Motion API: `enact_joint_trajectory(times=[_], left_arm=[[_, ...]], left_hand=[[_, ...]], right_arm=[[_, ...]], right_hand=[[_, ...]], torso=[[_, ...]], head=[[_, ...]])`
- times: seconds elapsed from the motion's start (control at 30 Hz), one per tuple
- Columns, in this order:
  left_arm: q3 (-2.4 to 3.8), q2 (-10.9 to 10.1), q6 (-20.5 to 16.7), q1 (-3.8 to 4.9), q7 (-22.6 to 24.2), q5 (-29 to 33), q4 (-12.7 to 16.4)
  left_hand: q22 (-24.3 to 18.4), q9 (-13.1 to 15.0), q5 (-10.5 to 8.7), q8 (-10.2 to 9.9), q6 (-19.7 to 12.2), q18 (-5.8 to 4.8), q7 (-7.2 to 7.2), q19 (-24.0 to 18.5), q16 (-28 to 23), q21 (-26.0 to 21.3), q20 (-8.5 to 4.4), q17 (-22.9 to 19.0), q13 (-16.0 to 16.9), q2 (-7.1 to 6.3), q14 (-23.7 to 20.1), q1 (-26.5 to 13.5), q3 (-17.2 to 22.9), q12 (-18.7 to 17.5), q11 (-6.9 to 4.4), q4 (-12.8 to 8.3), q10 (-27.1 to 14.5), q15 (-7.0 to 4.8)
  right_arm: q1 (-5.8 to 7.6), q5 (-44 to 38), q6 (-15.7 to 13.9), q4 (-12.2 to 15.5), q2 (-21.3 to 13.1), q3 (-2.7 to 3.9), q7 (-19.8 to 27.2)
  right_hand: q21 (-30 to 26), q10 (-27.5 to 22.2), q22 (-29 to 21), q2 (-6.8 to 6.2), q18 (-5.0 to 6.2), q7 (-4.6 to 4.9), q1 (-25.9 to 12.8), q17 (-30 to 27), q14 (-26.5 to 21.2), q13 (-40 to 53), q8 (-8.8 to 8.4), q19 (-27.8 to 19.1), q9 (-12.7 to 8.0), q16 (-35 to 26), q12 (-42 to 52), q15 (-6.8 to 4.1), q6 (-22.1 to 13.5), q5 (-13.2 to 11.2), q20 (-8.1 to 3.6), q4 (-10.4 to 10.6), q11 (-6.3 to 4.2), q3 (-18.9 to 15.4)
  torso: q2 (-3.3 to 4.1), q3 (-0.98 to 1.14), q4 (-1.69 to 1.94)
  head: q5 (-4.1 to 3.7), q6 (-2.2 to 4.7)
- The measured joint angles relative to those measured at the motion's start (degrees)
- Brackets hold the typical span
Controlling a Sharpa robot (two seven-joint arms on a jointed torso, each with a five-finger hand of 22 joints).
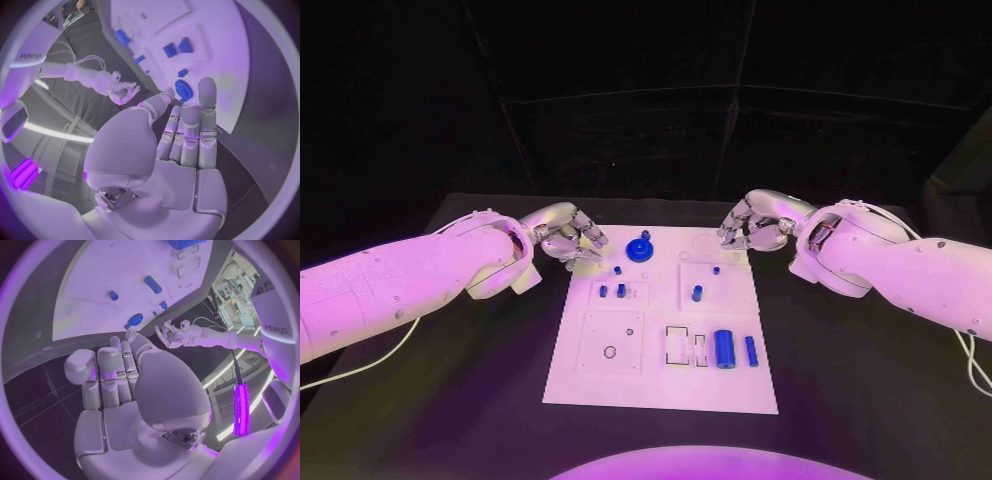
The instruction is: Assemble the parts on the task board
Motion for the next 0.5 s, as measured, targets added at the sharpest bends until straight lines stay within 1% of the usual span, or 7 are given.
enact_joint_trajectory(times=[0.07,0.1,0.17,0.23,0.27,0.33,0.5], left_arm=[[0.0,-0.39,0.01,0.03,2.04,6.13,0.56],[0.0,-0.58,0.03,0.05,3.12,9.94,0.94],[0.0,-0.87,0.08,0.06,4.99,17.24,1.62],[0.0,-1.09,0.2,0.06,6.64,24.68,2.24],[0.0,-1.17,0.27,0.06,7.24,27.43,2.48],[0.0,-1.39,0.44,0.07,8.38,32.88,3.05],[-0.01,-1.9,0.81,0.07,10.04,40.69,4.21]], left_hand=[[-0.25,0.0,0.0,0.29,0.84,-0.01,-0.04,-0.72,-1.6,-0.58,-0.03,-2.34,0.41,1.03,-1.32,-0.85,-0.06,1.34,-0.32,1.0,2.04,-0.08],[-0.38,0.02,0.0,0.67,1.42,-0.01,-0.26,-0.76,-2.01,-0.71,-0.02,-3.04,0.69,1.86,-1.79,-0.56,0.22,2.2,-0.64,1.14,3.27,-0.35],[-0.46,0.17,0.0,1.41,2.69,-0.01,-0.53,-1.07,-2.33,-0.83,-0.32,-3.8,1.15,2.77,-2.22,0.37,0.97,3.66,-1.16,0.76,5.27,-0.78],[-0.56,0.28,0.0,1.77,3.24,-0.02,-0.65,-1.07,-2.33,-0.91,-0.32,-4.29,1.46,2.84,-2.28,0.33,0.97,4.63,-1.42,0.77,6.36,-0.84],[-0.58,0.27,0.0,1.77,3.24,-0.01,-0.65,-1.07,-2.34,-1.09,-0.32,-4.45,1.53,3.04,-2.41,0.08,0.97,4.84,-1.53,0.77,6.47,-0.97],[-0.65,0.28,0.0,1.77,3.24,-0.02,-0.65,-1.07,-2.62,-1.09,-0.32,-4.77,1.57,2.6,-2.68,-0.35,0.78,4.99,-1.53,0.96,6.47,-0.85],[-0.71,0.27,0.0,1.77,3.24,-0.02,-0.65,-1.27,-2.65,-1.29,-0.53,-5.05,1.62,2.36,-2.69,-0.6,0.64,5.25,-1.53,1.09,6.46,-0.86]], right_arm=[[-0.23,-2.93,0.47,0.36,-0.05,0.0,-1.1],[-0.38,-4.54,0.74,0.57,-0.07,0.0,-1.75],[-0.72,-7.48,1.2,0.96,-0.07,0.0,-3.04],[-1.17,-10.46,1.66,1.24,-0.04,-0.01,-4.54],[-1.34,-11.59,1.82,1.27,0.0,-0.03,-5.14],[-1.75,-13.92,2.14,1.34,0.14,-0.03,-6.31],[-2.3,-17.52,2.73,1.44,0.74,-0.04,-7.98]], right_hand=[[0.0,0.0,-0.13,-0.14,0.0,0.0,-0.14,-0.22,0.0,-0.38,-0.34,0.0,-0.1,0.0,-0.22,0.0,0.0,-0.15,0.0,0.12,0.0,0.26],[0.0,0.0,-0.35,-0.48,0.0,0.0,-0.48,-0.45,0.0,-0.69,-0.64,-0.03,-0.13,0.0,-0.5,0.0,0.0,-0.15,-0.02,0.24,0.0,0.38],[-0.27,-0.08,-1.45,-1.06,0.01,0.57,-1.06,-1.55,0.0,-1.53,-1.34,-0.82,-0.13,-0.61,-1.33,0.0,-0.57,0.34,-0.04,0.25,0.08,1.06],[-0.84,-0.7,-2.46,-1.45,0.01,1.07,-1.45,-2.53,0.0,-2.29,-1.82,-1.16,-0.12,-1.36,-1.93,0.0,-1.08,0.81,0.31,0.34,0.7,1.4],[-0.85,-0.73,-2.64,-1.51,0.01,1.14,-1.51,-2.7,-0.02,-2.51,-1.85,-1.16,-0.13,-1.36,-1.96,0.02,-1.14,0.81,0.31,0.34,0.73,1.4],[-0.85,-0.73,-2.69,-1.89,0.01,1.13,-1.84,-2.7,-0.23,-2.88,-2.16,-1.16,-0.13,-1.36,-2.15,0.22,-1.14,0.81,0.3,0.32,0.73,1.72],[-0.85,-1.17,-2.51,-2.56,0.01,1.67,-1.65,-2.39,-0.12,-3.96,-2.84,-1.29,-0.12,-1.04,-2.81,0.33,-1.67,0.04,0.43,-0.06,1.16,2.84]], torso=[[-0.02,-0.06,0.04],[-0.02,-0.08,0.07],[-0.02,-0.13,0.11],[-0.02,-0.14,0.1],[-0.02,-0.14,0.1],[-0.02,-0.14,0.09],[0.03,-0.07,0.05]], head=[[-0.53,0.27],[-0.79,0.4],[-1.23,0.69],[-1.43,0.86],[-1.47,0.93],[-1.49,0.99],[-1.38,0.99]])
